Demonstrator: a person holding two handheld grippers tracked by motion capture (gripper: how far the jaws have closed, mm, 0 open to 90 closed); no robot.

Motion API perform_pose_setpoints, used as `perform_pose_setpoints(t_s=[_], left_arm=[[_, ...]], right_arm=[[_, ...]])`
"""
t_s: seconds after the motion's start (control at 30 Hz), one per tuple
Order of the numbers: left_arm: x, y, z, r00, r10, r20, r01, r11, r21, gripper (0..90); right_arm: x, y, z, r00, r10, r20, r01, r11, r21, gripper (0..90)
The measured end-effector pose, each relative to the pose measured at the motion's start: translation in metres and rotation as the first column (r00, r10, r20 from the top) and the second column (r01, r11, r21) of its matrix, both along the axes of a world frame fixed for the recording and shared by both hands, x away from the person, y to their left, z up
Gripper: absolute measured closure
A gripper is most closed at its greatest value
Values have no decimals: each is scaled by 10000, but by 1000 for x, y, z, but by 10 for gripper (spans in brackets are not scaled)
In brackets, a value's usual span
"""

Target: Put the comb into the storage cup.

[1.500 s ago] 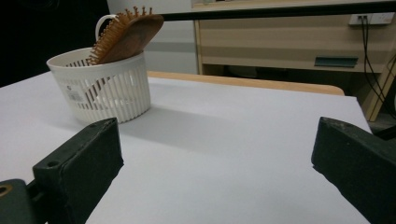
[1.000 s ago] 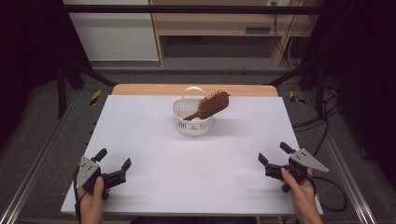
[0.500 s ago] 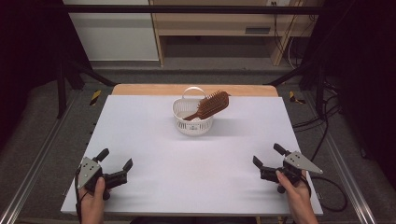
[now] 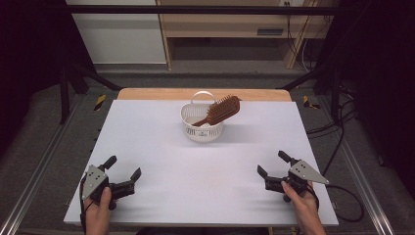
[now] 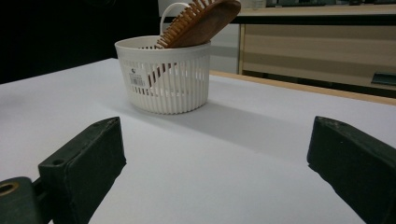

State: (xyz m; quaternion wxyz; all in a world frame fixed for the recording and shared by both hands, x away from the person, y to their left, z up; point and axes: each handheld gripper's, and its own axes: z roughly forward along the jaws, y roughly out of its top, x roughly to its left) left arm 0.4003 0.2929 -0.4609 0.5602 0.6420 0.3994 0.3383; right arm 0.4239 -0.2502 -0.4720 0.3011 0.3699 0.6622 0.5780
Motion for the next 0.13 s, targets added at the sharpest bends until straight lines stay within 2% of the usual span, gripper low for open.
perform_pose_setpoints(t_s=[0.13], left_arm=[[0,1,0,10000,5,6,-5,10000,26,14]], right_arm=[[0,2,0,9999,100,8,-100,9999,-106,40]])
